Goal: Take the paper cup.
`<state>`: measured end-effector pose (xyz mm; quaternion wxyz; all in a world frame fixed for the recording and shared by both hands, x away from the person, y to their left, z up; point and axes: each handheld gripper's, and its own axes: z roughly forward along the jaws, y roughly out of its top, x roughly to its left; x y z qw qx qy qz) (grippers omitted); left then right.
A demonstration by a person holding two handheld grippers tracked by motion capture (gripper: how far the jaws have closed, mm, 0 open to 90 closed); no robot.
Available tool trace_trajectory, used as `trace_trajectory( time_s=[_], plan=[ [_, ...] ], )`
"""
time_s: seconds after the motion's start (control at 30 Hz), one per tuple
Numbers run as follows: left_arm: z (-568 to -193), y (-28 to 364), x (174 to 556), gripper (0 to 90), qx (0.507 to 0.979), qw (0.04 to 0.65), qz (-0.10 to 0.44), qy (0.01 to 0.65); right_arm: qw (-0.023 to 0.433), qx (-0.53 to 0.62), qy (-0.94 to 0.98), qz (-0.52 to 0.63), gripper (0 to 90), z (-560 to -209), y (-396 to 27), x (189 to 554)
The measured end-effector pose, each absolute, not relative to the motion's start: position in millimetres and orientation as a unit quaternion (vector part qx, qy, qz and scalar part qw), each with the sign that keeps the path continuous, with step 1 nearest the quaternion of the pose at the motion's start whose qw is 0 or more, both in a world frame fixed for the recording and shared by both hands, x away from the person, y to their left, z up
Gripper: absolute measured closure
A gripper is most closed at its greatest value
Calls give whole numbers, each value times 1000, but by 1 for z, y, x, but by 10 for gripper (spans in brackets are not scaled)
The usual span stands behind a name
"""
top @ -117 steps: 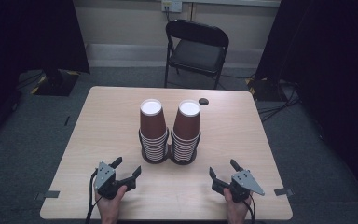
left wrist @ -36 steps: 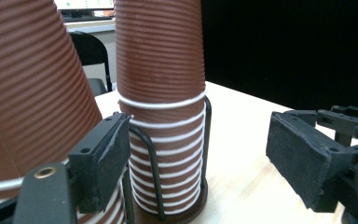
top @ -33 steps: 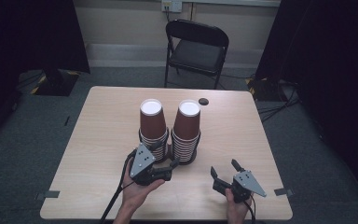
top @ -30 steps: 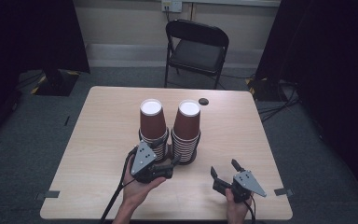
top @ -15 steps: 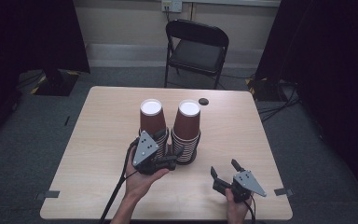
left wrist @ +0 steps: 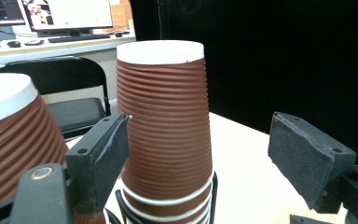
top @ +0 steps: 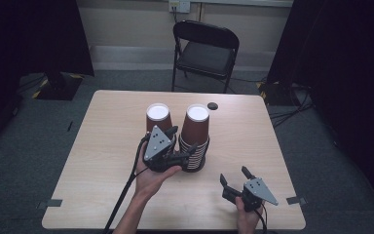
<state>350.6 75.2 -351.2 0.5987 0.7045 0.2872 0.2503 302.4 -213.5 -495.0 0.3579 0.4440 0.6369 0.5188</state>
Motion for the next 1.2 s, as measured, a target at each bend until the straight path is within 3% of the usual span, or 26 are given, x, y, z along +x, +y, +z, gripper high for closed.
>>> trace_trajectory(
  time_s=[1.2],
  plan=[
    [-316,47,386,227,696,586,288,297,351,443,642,517,146,-495,-214,304]
  ],
)
